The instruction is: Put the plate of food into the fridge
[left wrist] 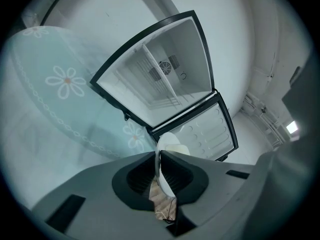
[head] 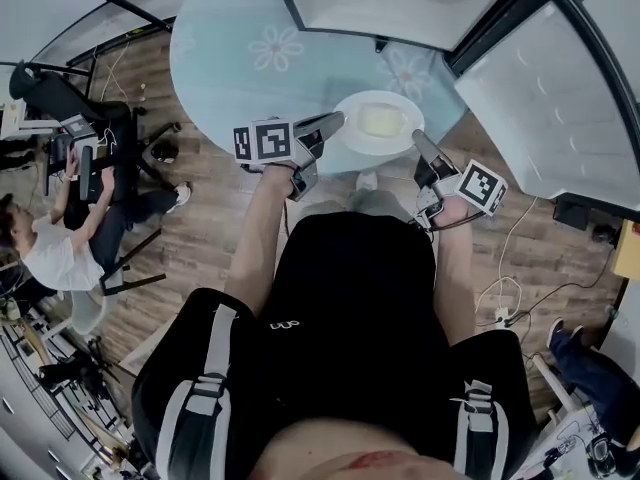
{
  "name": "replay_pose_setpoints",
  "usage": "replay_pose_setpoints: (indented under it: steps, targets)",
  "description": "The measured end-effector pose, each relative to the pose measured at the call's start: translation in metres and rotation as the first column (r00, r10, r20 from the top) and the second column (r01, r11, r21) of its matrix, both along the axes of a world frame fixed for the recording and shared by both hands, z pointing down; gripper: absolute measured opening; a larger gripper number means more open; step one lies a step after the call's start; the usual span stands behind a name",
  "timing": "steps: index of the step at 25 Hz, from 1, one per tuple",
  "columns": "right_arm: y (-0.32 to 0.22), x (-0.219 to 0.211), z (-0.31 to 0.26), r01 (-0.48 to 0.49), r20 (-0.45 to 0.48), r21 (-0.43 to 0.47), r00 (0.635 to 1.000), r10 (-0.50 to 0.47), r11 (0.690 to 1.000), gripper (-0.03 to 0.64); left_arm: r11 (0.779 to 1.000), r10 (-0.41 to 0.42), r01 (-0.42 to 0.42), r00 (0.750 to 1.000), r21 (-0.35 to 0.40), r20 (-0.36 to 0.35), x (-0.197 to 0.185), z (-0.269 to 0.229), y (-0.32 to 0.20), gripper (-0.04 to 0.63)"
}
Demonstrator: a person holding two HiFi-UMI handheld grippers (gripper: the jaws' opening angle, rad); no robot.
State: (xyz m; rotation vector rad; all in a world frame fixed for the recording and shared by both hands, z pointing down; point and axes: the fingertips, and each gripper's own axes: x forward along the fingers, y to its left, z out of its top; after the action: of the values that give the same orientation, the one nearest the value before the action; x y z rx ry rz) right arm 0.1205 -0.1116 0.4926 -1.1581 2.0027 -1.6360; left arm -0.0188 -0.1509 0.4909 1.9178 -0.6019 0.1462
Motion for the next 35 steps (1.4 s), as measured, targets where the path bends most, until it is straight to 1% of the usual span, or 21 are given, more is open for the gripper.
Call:
replay_pose_setpoints:
  steps: [3,9,13,16,19,23,27,31,35]
  targets:
    - [-0.014,0.002,-0.003,0.008,0.030,0.018,1.000,-0.008,1.000,0.017,1.000,-0.012,0.012,1.000,0.012,0.016,0.003,-0.003,-0.013,0.034]
    - [-0.026,-0.001,0.004,0.037,0.059,0.004,0.998,-0.037,0.999,0.017,0.999,-0.042,0.041,0.998,0.013,0.050,-0.001,-0.001,-0.023,0.034]
    - [-0.035,-0.010,0.004,0.064,0.045,0.009,0.997,-0.065,0.998,0.017,0.997,-0.070,0.070,0.997,-0.010,0.045,-0.010,0.004,-0.026,0.035]
    - [-0.044,-0.015,0.005,0.066,0.042,0.006,0.997,-0.066,0.998,0.017,0.996,-0.081,0.082,0.996,-0.020,0.036,-0.015,0.008,-0.034,0.035]
    - [-0.055,-0.010,0.007,0.058,0.016,0.004,0.998,-0.058,0.998,0.017,0.997,-0.076,0.077,0.996,-0.007,0.041,-0.013,0.007,-0.048,0.035]
    - [-0.072,-0.008,0.007,0.049,0.014,0.013,0.999,-0.050,0.999,0.017,0.998,-0.070,0.070,0.996,0.006,0.052,-0.010,0.008,-0.067,0.037]
    - [-0.089,-0.013,0.012,0.037,0.010,0.008,0.999,-0.037,0.999,0.017,0.998,-0.060,0.059,0.994,0.012,0.088,-0.016,0.015,-0.086,0.041]
    - [-0.106,-0.015,0.013,0.032,0.018,0.012,0.999,-0.033,0.999,0.017,0.998,-0.064,0.062,0.993,0.022,0.097,-0.017,0.013,-0.105,0.041]
    - [-0.133,-0.019,0.013,0.034,-0.001,0.012,0.999,-0.034,0.999,0.017,0.997,-0.074,0.072,0.992,0.027,0.104,-0.022,0.014,-0.132,0.043]
